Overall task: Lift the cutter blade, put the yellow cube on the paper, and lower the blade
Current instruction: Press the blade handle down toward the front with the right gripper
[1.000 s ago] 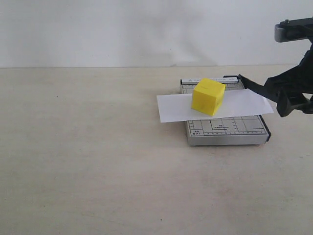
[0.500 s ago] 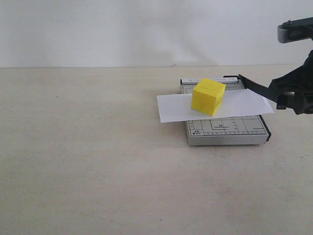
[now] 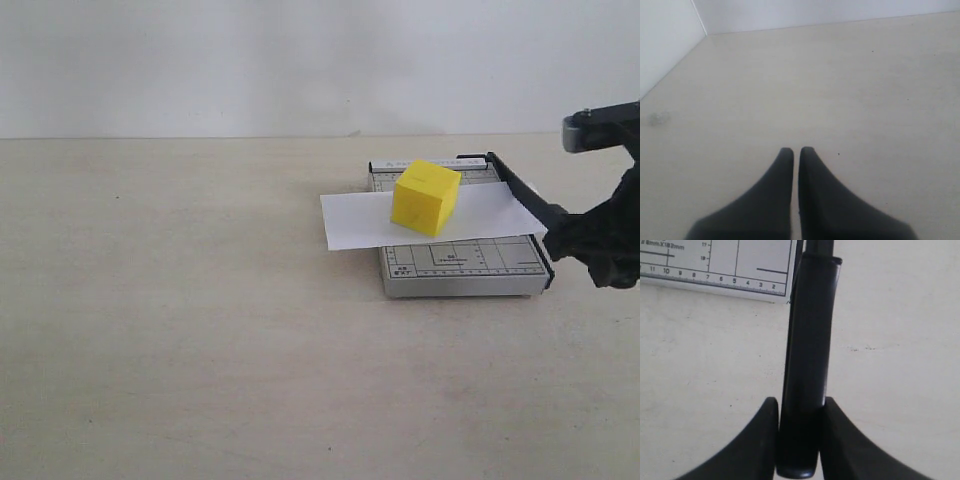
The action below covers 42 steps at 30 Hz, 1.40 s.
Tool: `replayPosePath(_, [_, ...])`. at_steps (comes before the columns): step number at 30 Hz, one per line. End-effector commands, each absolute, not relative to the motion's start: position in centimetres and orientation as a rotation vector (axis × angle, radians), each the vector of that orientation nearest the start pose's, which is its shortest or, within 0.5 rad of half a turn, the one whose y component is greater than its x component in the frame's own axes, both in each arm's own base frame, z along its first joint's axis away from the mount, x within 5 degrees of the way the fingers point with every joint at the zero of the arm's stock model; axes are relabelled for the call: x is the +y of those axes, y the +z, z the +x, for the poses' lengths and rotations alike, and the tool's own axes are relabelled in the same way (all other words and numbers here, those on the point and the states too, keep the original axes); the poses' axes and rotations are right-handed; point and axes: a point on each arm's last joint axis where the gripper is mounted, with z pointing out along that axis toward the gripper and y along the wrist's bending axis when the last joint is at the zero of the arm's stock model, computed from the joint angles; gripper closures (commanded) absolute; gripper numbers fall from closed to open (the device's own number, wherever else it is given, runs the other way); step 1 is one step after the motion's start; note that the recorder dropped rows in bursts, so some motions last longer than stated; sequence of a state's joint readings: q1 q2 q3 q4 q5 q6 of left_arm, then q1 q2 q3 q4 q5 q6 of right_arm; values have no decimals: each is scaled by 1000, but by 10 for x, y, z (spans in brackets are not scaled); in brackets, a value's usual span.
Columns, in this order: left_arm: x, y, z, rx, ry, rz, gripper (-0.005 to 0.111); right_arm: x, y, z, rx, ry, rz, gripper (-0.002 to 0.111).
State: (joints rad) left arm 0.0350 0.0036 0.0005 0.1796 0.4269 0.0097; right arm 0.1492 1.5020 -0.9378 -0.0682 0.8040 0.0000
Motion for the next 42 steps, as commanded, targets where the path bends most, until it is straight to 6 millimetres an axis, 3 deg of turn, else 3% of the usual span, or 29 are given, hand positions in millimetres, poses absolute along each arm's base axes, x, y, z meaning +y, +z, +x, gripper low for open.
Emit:
replayPosePath(1, [9, 176, 51, 1901, 207, 71, 102, 38, 203, 267, 2850, -27, -305, 104])
replayPosePath(7, [9, 176, 51, 1901, 207, 71, 102, 37, 178, 253, 2835, -4, -292, 104])
replayPosePath(17, [9, 176, 51, 1901, 207, 71, 102, 34, 154, 236, 2827, 1, -291, 104])
replayPosePath(27, [9, 176, 51, 1901, 207, 71, 102, 35, 137, 234, 2875, 5, -288, 104])
replayPosePath(34, [9, 176, 51, 1901, 207, 71, 102, 35, 141, 236, 2844, 16, -272, 104])
replayPosePath(40, [9, 176, 51, 1901, 207, 71, 102, 35, 156, 235, 2777, 16, -293, 104])
replayPosePath(42, [9, 176, 51, 1901, 207, 71, 102, 35, 160, 234, 2759, 17, -301, 98])
